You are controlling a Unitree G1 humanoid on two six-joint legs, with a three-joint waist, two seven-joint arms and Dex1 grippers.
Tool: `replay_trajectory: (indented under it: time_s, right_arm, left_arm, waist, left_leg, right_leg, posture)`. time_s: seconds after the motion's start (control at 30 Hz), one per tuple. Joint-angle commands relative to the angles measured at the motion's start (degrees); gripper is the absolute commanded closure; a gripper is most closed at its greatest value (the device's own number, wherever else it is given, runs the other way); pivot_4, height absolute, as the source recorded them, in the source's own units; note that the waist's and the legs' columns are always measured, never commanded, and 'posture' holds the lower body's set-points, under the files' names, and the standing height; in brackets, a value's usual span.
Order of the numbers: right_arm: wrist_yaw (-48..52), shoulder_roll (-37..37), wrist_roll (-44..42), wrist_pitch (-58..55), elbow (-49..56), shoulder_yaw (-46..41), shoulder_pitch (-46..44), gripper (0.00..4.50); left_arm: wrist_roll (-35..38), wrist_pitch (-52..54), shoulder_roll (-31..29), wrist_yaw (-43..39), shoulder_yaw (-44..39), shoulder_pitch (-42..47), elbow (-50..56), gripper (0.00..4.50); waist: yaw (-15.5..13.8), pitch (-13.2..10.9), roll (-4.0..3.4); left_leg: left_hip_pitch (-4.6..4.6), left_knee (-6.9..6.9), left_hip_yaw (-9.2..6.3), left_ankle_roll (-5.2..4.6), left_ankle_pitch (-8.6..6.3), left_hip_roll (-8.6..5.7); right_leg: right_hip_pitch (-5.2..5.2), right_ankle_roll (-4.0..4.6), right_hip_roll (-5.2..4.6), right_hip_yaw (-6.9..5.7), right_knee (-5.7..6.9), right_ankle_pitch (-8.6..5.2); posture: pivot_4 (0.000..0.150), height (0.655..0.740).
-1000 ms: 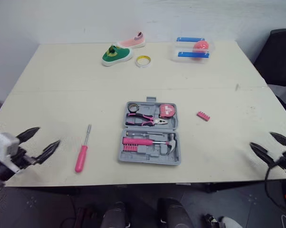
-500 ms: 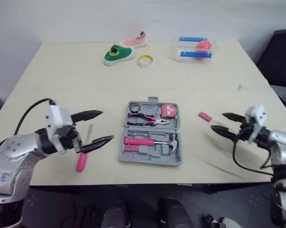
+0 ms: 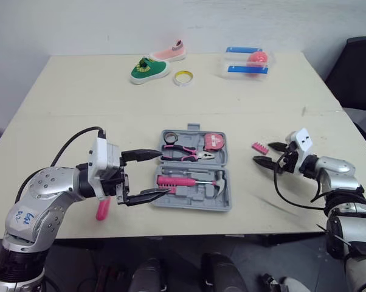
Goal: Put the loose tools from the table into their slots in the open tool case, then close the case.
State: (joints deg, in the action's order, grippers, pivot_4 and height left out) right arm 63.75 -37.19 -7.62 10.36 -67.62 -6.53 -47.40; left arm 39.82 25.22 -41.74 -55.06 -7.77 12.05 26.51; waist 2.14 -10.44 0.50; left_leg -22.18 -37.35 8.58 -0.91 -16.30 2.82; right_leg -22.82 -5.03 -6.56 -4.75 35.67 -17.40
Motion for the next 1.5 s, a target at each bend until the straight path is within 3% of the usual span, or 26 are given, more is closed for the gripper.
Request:
replay_trajectory:
  time_s: [0.03,0.23,0.33,0.5,0.57,0.8,0.97,1.17,1.23,1.37,1.5]
  right_arm:
    - [0.5,0.1,1.5,0.4,-1.0,0.5,-1.1,0.00]
    - [0.9,-0.1,3.5,0.4,-2.2,1.5,-1.2,0.00]
    - [-0.7,0.5,3.7,1.2,-3.1,1.1,-1.6,0.77]
    - [-3.1,1.3,3.8,2.4,-4.0,1.0,-1.8,3.24]
    - [-3.6,1.4,3.6,3.0,-4.1,0.6,-1.7,3.73]
    - [3.3,0.6,0.9,6.5,-0.1,-1.1,-1.6,3.73]
    - [14.6,-1.1,-1.8,0.7,16.4,1.0,0.2,3.73]
    - [19.2,-5.9,-8.9,-31.0,60.9,9.9,9.4,3.73]
    - [17.3,-6.6,-10.6,-39.2,70.2,11.8,10.4,3.73]
    - [13.1,-7.0,-12.8,-54.0,84.5,17.5,9.7,3.73]
    - [8.9,-6.0,-11.8,-58.9,89.0,21.8,8.1,3.73]
  left_arm:
    - [1.6,0.7,-0.8,0.0,-1.5,-1.3,2.9,0.03]
    - [2.1,1.3,-1.1,0.0,-2.1,-2.1,3.6,0.03]
    - [2.3,1.8,-1.4,-0.4,-2.5,-2.2,3.5,0.00]
    - [2.4,2.2,-2.0,-1.1,-2.8,-2.6,3.2,0.00]
    - [2.5,2.3,-2.4,-1.6,-2.8,-2.8,3.3,0.00]
    - [2.1,1.5,-2.9,-2.2,-3.5,-3.5,3.3,0.00]
    - [-2.0,-4.3,-3.8,-5.9,-4.8,-6.0,0.8,0.00]
    - [-6.0,-12.6,-3.5,-9.3,-5.3,-7.2,-3.3,0.00]
    - [-6.2,-13.9,-3.1,-9.8,-5.0,-7.3,-3.8,0.00]
    - [-5.8,-12.4,-3.1,-9.1,-4.4,-8.2,-3.7,0.00]
    - [-5.6,-11.2,-3.2,-8.8,-3.7,-9.1,-3.0,0.00]
  waist:
    - [0.1,0.0,0.00]
    - [0.4,0.0,0.00]
    - [0.6,0.0,0.00]
    - [1.1,0.0,0.01]
    - [1.1,0.0,0.02]
    - [1.1,0.0,0.02]
    - [1.2,-0.1,-0.15]
    - [0.7,-0.1,-0.18]
    - [0.7,-0.1,-0.18]
    - [0.4,-0.1,-0.18]
    - [0.3,-0.1,-0.18]
  left_leg:
    - [0.00,0.00,0.00,0.00,0.00,0.00]
    - [0.00,-0.01,0.00,0.00,0.00,0.01]
    - [0.01,0.00,-0.01,0.01,0.00,0.02]
    - [0.03,-0.02,-0.02,0.02,0.00,0.02]
    - [0.08,-0.03,-0.01,0.02,0.00,0.01]
    - [0.07,-0.03,-0.03,0.01,-0.01,0.01]
    - [0.02,0.05,0.01,0.04,-0.01,0.05]
    - [0.00,0.06,-0.07,0.13,-0.06,0.19]
    - [-0.08,0.08,-0.07,0.15,-0.09,0.20]
    - [-0.27,0.11,-0.03,0.16,-0.11,0.19]
    - [-0.40,0.15,-0.02,0.15,-0.11,0.19]
  right_leg:
    - [0.00,0.00,0.00,0.00,-0.01,0.00]
    - [0.01,0.00,-0.01,0.02,-0.01,0.00]
    - [0.02,0.00,-0.01,0.03,-0.01,0.00]
    - [0.05,0.00,-0.01,0.03,-0.02,0.00]
    - [0.11,0.00,-0.01,0.04,-0.01,0.00]
    - [0.10,0.00,-0.04,0.05,-0.01,0.00]
    - [0.00,0.00,-0.04,0.10,-0.04,0.00]
    - [-0.08,0.07,-0.15,0.06,-0.02,-0.04]
    - [-0.23,0.10,-0.20,0.07,0.03,-0.04]
    - [-0.53,0.16,-0.24,0.09,0.10,-0.03]
    - [-0.70,0.23,-0.24,0.09,0.11,-0.07]
  posture:
    - [0.150,0.7400]
    - [0.150,0.7400]
    - [0.150,0.7400]
    - [0.150,0.7400]
    - [0.150,0.7400]
    - [0.150,0.7400]
    - [0.150,0.7400]
    - [0.150,0.7400]
    - [0.150,0.7400]
    - [0.150,0.7400]
    - [0.150,0.7400]
